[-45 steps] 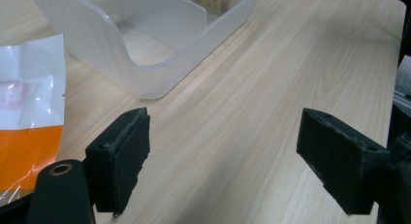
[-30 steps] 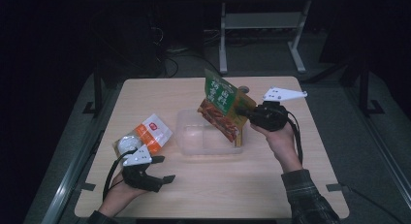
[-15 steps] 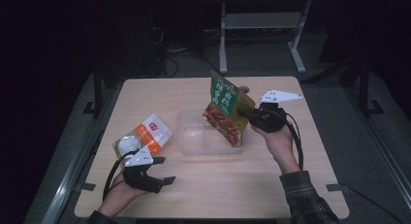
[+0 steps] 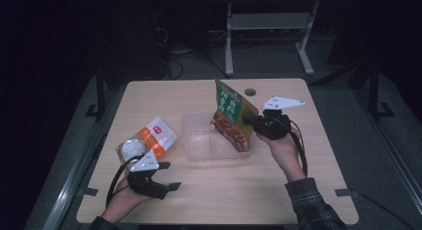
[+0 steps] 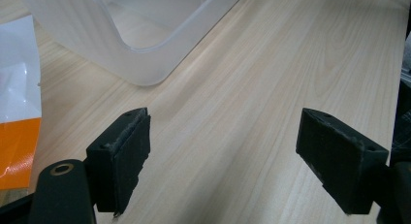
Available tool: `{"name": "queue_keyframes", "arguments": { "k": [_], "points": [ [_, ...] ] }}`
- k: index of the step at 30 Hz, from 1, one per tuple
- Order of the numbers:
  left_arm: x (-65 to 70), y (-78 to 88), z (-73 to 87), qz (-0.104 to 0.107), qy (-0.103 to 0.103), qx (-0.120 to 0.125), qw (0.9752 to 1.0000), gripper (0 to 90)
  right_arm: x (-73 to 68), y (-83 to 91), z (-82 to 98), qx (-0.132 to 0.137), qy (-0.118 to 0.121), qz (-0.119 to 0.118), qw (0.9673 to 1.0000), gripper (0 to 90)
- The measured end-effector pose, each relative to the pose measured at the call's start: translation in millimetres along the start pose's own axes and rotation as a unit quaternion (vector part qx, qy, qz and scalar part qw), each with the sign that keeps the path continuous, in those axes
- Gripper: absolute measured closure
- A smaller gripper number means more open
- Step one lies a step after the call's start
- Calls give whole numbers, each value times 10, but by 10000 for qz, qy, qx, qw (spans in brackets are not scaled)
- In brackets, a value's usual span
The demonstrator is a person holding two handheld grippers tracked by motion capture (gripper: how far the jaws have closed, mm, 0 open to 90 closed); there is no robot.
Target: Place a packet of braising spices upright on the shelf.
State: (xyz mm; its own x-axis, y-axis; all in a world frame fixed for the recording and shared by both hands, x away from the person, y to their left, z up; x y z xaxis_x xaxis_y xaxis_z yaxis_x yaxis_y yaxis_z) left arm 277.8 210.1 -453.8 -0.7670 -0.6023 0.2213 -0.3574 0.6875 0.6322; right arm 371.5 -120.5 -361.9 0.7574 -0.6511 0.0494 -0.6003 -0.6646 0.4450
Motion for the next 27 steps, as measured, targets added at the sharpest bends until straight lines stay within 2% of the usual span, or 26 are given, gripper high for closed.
{"name": "queue_keyframes", "arguments": {
  "k": [12, 20, 24, 27],
  "points": [
    [1, -24, 12, -31, -175, -119, 9998, 192, -37, -124, 48, -116, -29, -109, 9999, 892],
    [7, -40, 19, -31, -176, -166, 9997, 192, -66, -177, 62, -165, -11, -175, 9997, 883],
    [13, -56, 29, -33, -223, -223, 9995, 193, -51, -181, 74, -180, -47, -285, 9994, 835],
    [16, -60, 31, -39, -235, -243, 9994, 192, -48, -169, 62, -125, -29, -269, 9996, 788]
  ]
}}
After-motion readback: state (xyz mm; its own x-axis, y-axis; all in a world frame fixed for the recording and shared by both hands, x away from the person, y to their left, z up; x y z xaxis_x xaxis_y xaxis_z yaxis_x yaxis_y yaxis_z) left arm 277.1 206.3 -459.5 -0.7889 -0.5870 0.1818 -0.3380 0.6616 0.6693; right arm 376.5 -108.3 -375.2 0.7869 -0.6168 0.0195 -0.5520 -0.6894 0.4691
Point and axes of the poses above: each handheld gripper's, and its own axes: y roughly backward along the jaws, z roughly out of its underside, x roughly to its right, the point moved 4 cm from there along -y, roughly forward along the jaws, and after that the axes turned 10 degrees about y, right-handed, at the moved point
